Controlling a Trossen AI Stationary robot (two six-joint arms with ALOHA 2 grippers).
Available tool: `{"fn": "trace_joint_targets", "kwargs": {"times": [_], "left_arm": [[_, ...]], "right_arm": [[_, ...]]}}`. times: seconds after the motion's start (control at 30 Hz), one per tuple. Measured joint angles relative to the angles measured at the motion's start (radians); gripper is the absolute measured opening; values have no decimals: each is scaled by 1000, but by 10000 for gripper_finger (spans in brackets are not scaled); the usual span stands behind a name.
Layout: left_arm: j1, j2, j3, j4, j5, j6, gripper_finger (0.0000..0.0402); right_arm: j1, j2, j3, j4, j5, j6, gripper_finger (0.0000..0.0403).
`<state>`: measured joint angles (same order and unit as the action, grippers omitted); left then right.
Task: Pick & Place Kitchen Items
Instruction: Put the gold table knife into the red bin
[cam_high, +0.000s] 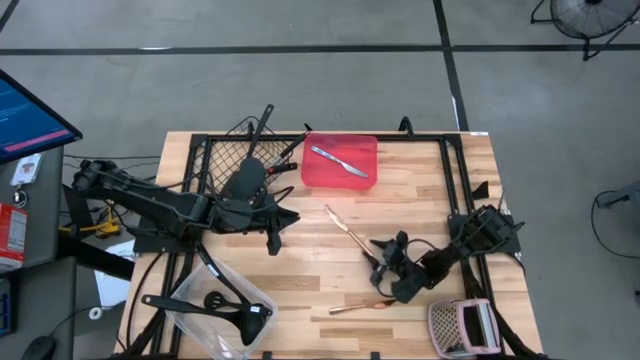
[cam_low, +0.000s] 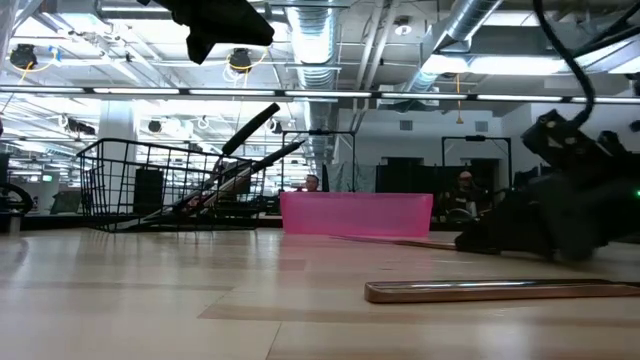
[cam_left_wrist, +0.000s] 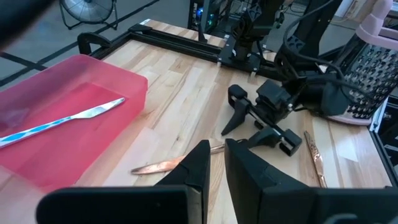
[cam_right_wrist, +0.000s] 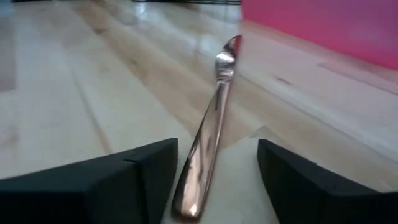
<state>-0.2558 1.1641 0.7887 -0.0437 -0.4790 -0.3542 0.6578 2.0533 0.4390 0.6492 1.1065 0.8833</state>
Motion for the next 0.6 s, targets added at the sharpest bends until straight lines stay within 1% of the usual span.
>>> {"fn": "trace_joint_targets", "kwargs": {"times": [0.1, 0.2, 0.4, 0.47, 0.5, 0.6], "left_arm": [[0, 0, 0, 0, 0, 0, 34], [0, 0, 0, 1, 0, 0, 34], [0, 0, 0, 1, 0, 3, 34], [0, 0, 0, 1, 1, 9, 34], [0, 0, 0, 1, 0, 10, 34], [0, 0, 0, 1, 1, 9, 34]], "right_arm": [[-3, 0, 20, -67, 14, 57, 178], [-6, 0, 19, -69, 19, 63, 130], [-56, 0, 19, -68, 17, 64, 51], [-72, 11, 19, -66, 48, 59, 22], [-81, 18, 19, -69, 67, 50, 11], [-105, 18, 19, -65, 72, 42, 2]]}}
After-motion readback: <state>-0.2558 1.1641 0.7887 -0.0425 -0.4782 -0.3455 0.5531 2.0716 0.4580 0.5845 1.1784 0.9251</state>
